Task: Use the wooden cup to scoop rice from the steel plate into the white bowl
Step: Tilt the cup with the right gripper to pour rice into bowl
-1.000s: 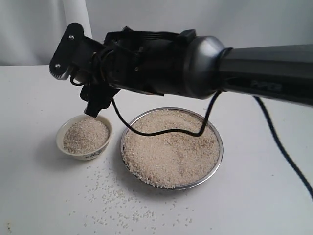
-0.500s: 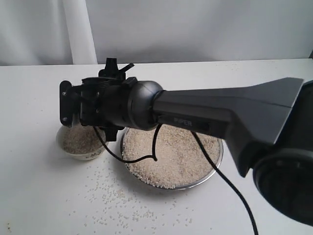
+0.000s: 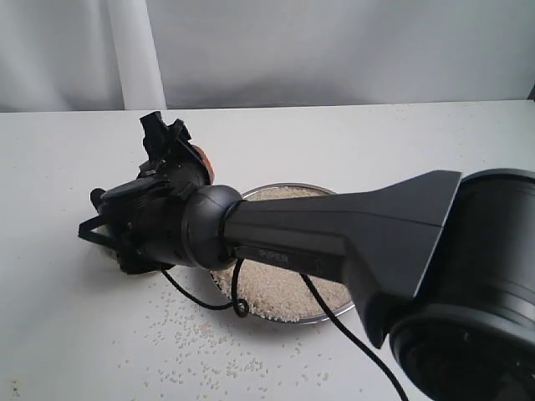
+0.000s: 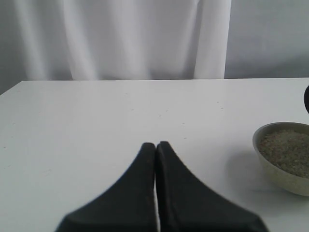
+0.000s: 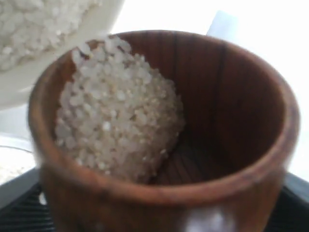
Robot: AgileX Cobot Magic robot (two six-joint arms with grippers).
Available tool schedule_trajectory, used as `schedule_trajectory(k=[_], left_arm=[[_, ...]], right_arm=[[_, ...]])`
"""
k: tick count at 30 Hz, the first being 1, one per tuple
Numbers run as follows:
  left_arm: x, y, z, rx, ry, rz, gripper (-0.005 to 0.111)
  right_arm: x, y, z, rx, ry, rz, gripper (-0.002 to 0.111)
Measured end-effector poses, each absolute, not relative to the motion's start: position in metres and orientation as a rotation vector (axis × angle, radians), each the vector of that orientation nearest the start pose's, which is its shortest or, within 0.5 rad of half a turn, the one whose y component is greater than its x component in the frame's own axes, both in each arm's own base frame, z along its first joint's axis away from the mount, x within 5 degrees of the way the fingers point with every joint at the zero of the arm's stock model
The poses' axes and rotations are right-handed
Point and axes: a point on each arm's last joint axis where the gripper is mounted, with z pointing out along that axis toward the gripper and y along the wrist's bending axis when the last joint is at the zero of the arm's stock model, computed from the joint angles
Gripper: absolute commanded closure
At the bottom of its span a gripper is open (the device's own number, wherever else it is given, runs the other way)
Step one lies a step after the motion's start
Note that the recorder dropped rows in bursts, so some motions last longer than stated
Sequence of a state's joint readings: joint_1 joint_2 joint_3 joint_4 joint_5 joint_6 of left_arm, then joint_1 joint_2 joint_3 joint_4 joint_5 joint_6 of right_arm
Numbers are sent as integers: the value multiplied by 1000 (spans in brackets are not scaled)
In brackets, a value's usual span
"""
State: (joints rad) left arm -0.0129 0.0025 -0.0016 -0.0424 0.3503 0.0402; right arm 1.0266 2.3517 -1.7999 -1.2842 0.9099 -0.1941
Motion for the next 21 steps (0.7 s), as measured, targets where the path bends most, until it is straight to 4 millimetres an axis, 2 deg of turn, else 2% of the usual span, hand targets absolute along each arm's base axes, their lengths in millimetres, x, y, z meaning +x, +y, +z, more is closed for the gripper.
schedule_trajectory(k=[8, 21], left_arm=[[53, -2, 182, 22, 1834, -22, 107], [53, -2, 182, 22, 1834, -22, 107]], right_arm=[[320, 394, 158, -1978, 1107, -1338, 108], [321, 397, 164, -1957, 993, -1432, 108]])
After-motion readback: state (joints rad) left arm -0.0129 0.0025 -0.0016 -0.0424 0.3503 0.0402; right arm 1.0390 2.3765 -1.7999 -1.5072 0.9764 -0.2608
